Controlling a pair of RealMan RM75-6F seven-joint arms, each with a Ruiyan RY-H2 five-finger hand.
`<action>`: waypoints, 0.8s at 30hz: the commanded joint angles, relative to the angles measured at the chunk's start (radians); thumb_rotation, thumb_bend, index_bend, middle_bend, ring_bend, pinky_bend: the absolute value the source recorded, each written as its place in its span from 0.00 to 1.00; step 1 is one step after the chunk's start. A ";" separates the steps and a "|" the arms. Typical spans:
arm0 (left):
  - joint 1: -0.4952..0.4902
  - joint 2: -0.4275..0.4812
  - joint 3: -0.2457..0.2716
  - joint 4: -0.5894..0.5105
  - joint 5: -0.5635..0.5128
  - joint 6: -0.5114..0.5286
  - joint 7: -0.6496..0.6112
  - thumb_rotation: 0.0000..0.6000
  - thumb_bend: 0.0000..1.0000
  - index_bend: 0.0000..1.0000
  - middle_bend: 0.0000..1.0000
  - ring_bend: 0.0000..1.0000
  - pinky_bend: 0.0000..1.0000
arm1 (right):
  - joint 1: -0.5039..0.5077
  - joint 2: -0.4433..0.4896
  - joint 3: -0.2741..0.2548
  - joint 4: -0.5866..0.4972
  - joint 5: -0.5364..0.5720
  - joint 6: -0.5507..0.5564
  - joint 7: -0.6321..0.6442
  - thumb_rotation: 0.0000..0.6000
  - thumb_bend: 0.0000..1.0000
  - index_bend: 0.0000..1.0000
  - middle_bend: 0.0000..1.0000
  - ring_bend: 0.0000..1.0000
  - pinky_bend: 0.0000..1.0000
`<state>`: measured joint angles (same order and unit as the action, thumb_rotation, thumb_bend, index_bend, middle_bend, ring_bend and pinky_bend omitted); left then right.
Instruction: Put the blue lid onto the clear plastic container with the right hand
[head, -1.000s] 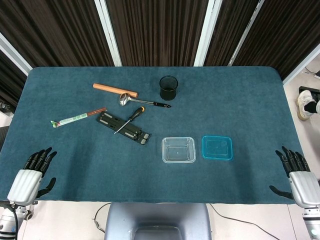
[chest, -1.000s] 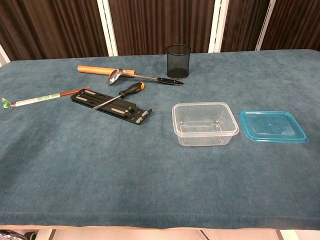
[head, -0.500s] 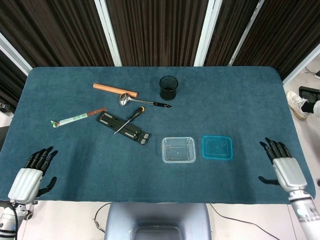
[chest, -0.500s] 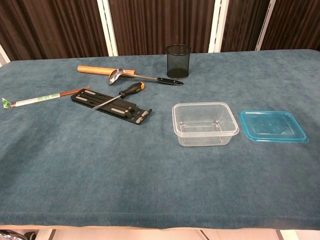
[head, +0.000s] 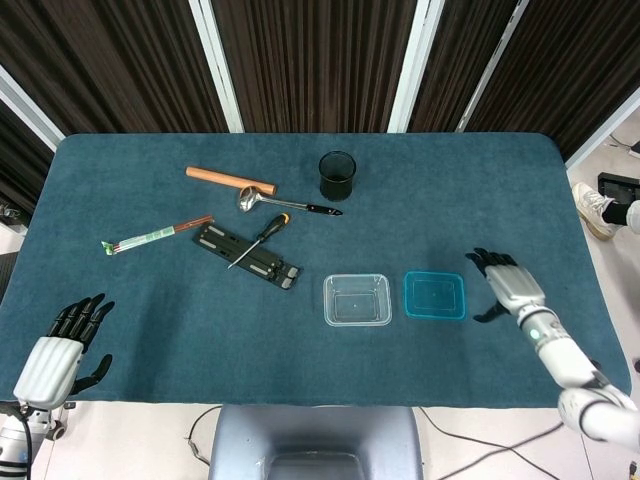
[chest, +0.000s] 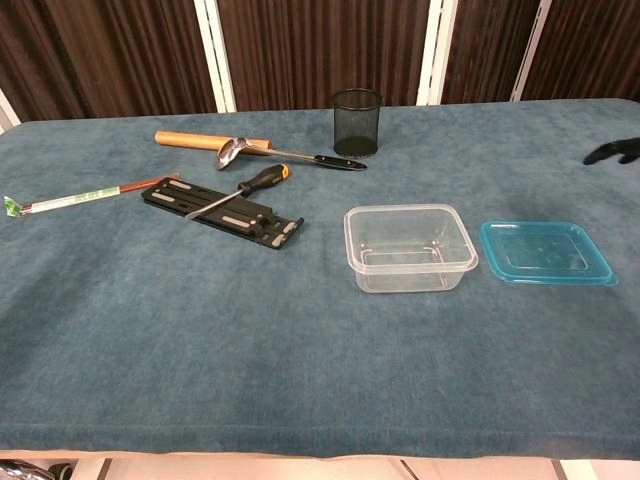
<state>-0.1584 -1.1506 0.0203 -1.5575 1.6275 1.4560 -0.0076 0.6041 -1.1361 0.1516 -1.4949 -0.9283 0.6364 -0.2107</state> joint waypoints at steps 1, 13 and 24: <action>0.000 0.000 0.000 0.001 0.001 0.000 0.000 1.00 0.39 0.00 0.00 0.00 0.11 | 0.068 -0.023 -0.019 0.012 0.092 -0.033 -0.082 1.00 0.21 0.01 0.00 0.00 0.00; 0.001 0.000 0.003 0.001 0.006 0.004 -0.002 1.00 0.39 0.00 0.00 0.00 0.11 | 0.233 -0.109 -0.148 0.011 0.360 -0.005 -0.272 1.00 0.19 0.02 0.00 0.00 0.00; -0.002 0.000 0.002 0.003 0.004 0.002 -0.005 1.00 0.39 0.00 0.00 0.00 0.11 | 0.308 -0.164 -0.207 0.034 0.456 0.030 -0.334 1.00 0.19 0.09 0.00 0.00 0.00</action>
<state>-0.1601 -1.1510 0.0228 -1.5550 1.6319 1.4579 -0.0129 0.9089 -1.2962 -0.0518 -1.4633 -0.4759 0.6644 -0.5409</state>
